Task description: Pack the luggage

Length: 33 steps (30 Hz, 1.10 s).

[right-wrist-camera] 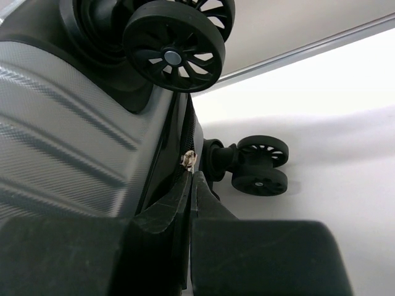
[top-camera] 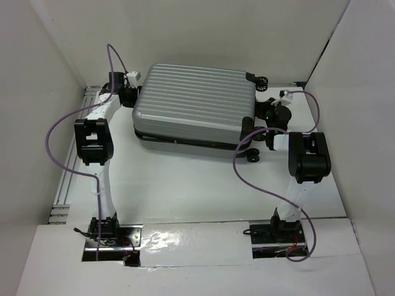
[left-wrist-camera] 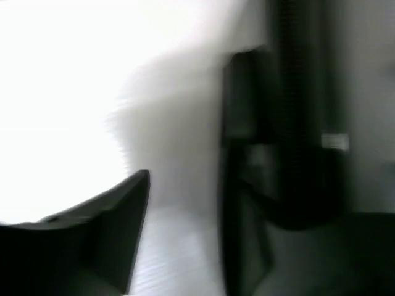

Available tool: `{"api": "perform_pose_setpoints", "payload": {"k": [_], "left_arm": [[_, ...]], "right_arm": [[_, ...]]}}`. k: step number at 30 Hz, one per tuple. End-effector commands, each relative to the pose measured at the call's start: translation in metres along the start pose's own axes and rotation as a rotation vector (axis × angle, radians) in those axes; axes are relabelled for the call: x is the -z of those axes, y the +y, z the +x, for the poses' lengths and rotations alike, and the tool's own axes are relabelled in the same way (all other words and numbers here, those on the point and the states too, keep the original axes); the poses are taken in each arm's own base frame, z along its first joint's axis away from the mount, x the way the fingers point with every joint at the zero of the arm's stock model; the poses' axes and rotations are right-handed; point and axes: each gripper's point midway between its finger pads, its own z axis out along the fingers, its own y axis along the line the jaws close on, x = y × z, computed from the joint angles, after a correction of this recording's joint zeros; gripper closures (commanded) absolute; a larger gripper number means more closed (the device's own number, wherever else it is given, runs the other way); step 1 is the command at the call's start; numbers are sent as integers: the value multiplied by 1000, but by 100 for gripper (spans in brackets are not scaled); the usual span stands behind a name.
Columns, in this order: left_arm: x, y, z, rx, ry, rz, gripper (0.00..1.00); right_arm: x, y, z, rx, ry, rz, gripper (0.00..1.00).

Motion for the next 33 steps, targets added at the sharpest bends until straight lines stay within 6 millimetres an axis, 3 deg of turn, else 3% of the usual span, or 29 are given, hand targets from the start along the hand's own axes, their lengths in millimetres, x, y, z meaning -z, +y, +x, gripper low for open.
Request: {"api": "perform_pose_setpoints", "payload": {"k": [1,5,9,10,12,16,18,19,20,21,22,23,24,25,26,27,28,31,33], "left_arm": [[4,11,-8,93,-7,-66,0],[50,30,-42,201,-100,-107,0],[88,21,-68,266,-170,11,0],[96,16,-74,295,-183,43,0],[112,18,-82,329,-196,26,0],[162,27,-133,349,-320,-4,0],[169,38,-145,400,-343,-36,0],[187,38,-164,379,-391,-30,0],[191,33,-162,419,-372,-16,0],[201,27,-167,408,-387,-5,0],[192,25,-151,445,-345,5,0],[192,20,-150,452,-347,4,0],[205,3,-153,436,-359,-1,0],[202,0,-143,446,-336,-28,0],[208,4,-141,438,-340,-118,0],[211,-13,-135,419,-306,-141,0],[228,-22,-139,399,-324,-172,0],[255,-45,-136,408,-332,-190,0],[277,-74,-126,428,-335,-147,0]], "right_arm": [[8,-1,-80,11,-274,66,100],[25,-7,-72,17,-237,109,100],[37,-9,-65,17,-204,125,100],[44,-11,-55,17,-180,127,100],[52,-3,-56,16,-176,117,100],[68,11,-43,15,-123,110,100],[80,15,-40,15,-119,102,100],[85,13,-37,6,-115,125,100],[92,10,-32,-5,-104,141,100],[99,19,-41,-6,-126,130,100],[105,27,-34,-14,-109,121,100],[109,33,-30,-3,-94,110,100],[118,39,-26,-1,-64,105,100],[123,55,-22,1,-44,70,100],[131,59,-11,14,-9,63,100],[137,67,-7,3,5,45,100],[148,80,-6,5,17,19,100],[171,92,3,5,64,-1,100],[191,99,27,8,130,-30,100]]}}
